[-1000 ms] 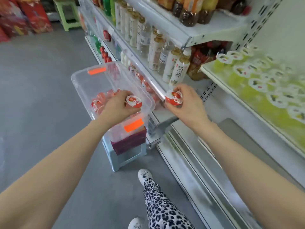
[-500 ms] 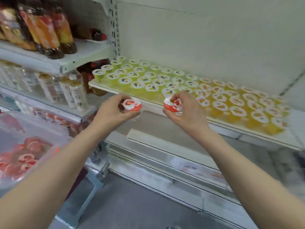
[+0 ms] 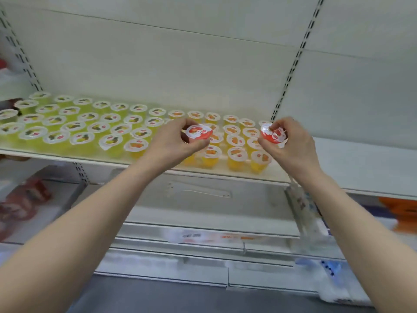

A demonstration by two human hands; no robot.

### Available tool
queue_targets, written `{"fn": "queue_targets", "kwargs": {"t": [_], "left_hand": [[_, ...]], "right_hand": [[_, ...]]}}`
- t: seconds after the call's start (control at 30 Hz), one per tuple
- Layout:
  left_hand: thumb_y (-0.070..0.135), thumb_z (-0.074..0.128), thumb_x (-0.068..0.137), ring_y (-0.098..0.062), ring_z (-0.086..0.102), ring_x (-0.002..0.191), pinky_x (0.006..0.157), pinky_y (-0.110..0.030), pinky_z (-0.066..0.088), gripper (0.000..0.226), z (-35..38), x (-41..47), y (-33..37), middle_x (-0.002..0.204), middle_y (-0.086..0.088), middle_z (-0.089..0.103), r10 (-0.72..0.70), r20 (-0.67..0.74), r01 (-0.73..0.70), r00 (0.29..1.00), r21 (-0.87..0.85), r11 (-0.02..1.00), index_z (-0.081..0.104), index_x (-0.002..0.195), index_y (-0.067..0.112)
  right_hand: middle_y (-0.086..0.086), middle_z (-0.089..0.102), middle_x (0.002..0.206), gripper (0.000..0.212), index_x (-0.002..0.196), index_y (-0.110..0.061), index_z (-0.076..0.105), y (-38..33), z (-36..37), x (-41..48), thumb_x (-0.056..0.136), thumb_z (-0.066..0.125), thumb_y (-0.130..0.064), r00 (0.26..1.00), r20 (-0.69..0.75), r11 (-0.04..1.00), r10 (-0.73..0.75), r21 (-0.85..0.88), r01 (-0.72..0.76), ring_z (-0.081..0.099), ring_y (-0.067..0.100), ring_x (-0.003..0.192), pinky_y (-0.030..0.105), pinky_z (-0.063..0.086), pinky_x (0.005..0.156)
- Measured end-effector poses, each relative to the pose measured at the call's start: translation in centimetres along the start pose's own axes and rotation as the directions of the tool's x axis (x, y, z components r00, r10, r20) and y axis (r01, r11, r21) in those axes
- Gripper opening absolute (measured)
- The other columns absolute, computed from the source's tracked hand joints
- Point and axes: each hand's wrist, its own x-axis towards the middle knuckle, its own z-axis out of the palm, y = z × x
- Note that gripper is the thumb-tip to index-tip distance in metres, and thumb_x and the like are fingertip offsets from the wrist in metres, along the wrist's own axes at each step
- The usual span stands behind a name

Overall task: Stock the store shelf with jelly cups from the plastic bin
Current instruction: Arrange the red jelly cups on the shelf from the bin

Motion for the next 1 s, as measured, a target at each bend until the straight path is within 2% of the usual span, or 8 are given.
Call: {"fn": "queue_targets", "kwargs": {"t": [0.1, 0.17, 0.3, 0.43, 0.57, 0.67, 0.8, 1.0], "left_hand": [[0.038, 0.077, 0.077, 0.007, 0.062, 0.072, 0.064, -0.007, 0.045, 0.039, 3.0, 1.6, 1.9, 0.099, 0.015, 0.067, 0.006, -0.002, -0.006, 1.000, -0.016, 1.000, 0.063, 0.110, 0.026], [0.037, 0.077, 0.076, 0.004, 0.064, 0.075, 0.065, -0.011, 0.050, 0.043, 4.6, 2.3, 2.8, 0.102, 0.013, 0.067, 0.003, 0.002, -0.003, 1.000, -0.017, 1.000, 0.062, 0.114, 0.025], [0.042, 0.077, 0.074, -0.003, 0.065, 0.086, 0.075, -0.032, 0.058, 0.046, 6.8, 2.9, 4.0, 0.102, 0.015, 0.065, -0.005, 0.002, 0.005, 1.000, -0.007, 1.000, 0.061, 0.115, 0.028], [0.041, 0.078, 0.076, 0.000, 0.063, 0.087, 0.073, -0.025, 0.055, 0.047, 7.8, 2.9, 4.6, 0.103, 0.013, 0.064, -0.009, -0.008, 0.009, 1.000, 0.018, 1.000, 0.059, 0.116, 0.026], [0.042, 0.078, 0.076, -0.002, 0.064, 0.088, 0.079, -0.026, 0.054, 0.048, 8.1, 2.8, 4.7, 0.103, 0.012, 0.066, -0.014, -0.017, 0.015, 1.000, 0.048, 0.999, 0.061, 0.116, 0.022], [0.043, 0.078, 0.075, -0.003, 0.064, 0.090, 0.080, -0.025, 0.054, 0.048, 8.3, 2.7, 4.8, 0.105, 0.012, 0.065, -0.020, -0.019, 0.021, 1.000, 0.062, 0.998, 0.060, 0.115, 0.023], [0.044, 0.078, 0.075, -0.001, 0.062, 0.090, 0.072, -0.014, 0.050, 0.049, 9.1, 2.7, 5.2, 0.104, 0.014, 0.063, 0.000, 0.002, 0.000, 1.000, 0.079, 0.997, 0.059, 0.115, 0.026], [0.050, 0.077, 0.072, -0.005, 0.058, 0.095, 0.084, -0.028, 0.050, 0.053, 12.3, 3.2, 7.1, 0.106, 0.013, 0.064, 0.131, 0.056, -0.138, 0.990, 0.151, 0.979, 0.063, 0.117, 0.026]], "right_hand": [[-0.003, 0.063, 0.099, 0.031, 0.099, -0.024, 0.056, 4.6, -1.6, 1.2, 0.077, 0.075, -0.036, 0.997, 0.025, 0.996, 0.079, -0.048, -0.077, 0.057, 0.017, 0.091, 0.030, 0.040, 0.076], [-0.001, 0.064, 0.101, 0.032, 0.100, -0.023, 0.056, 7.1, -1.7, 1.5, 0.076, 0.075, -0.034, 0.988, 0.076, 0.989, 0.135, -0.068, -0.130, 0.058, 0.020, 0.093, 0.031, 0.041, 0.077], [-0.002, 0.065, 0.104, 0.031, 0.102, -0.023, 0.059, 9.9, -0.2, 1.3, 0.077, 0.074, -0.032, 0.966, 0.184, 0.983, 0.183, -0.046, -0.177, 0.059, 0.020, 0.099, 0.032, 0.044, 0.081], [-0.003, 0.065, 0.107, 0.030, 0.102, -0.025, 0.059, 11.0, 1.5, 1.4, 0.078, 0.074, -0.035, 0.954, 0.229, 0.981, 0.192, -0.039, -0.189, 0.059, 0.020, 0.102, 0.036, 0.046, 0.085], [-0.003, 0.065, 0.109, 0.028, 0.101, -0.024, 0.059, 11.4, 2.7, 2.1, 0.080, 0.072, -0.038, 0.950, 0.239, 0.979, 0.203, -0.031, -0.201, 0.059, 0.020, 0.104, 0.037, 0.047, 0.087], [-0.003, 0.064, 0.109, 0.029, 0.101, -0.024, 0.059, 11.6, 3.0, 2.5, 0.080, 0.072, -0.038, 0.954, 0.233, 0.982, 0.190, -0.028, -0.189, 0.058, 0.019, 0.103, 0.035, 0.045, 0.086], [-0.003, 0.061, 0.110, 0.031, 0.103, -0.024, 0.058, 12.1, 3.0, 2.5, 0.081, 0.073, -0.040, 0.950, 0.267, 0.987, 0.162, -0.032, -0.160, 0.056, 0.017, 0.102, 0.031, 0.044, 0.084], [0.002, 0.054, 0.127, 0.044, 0.126, -0.023, 0.058, 13.7, 0.6, 2.0, 0.085, 0.067, -0.037, 0.945, 0.326, 0.996, -0.025, -0.077, 0.053, 0.050, 0.022, 0.118, 0.035, 0.041, 0.099]]}}
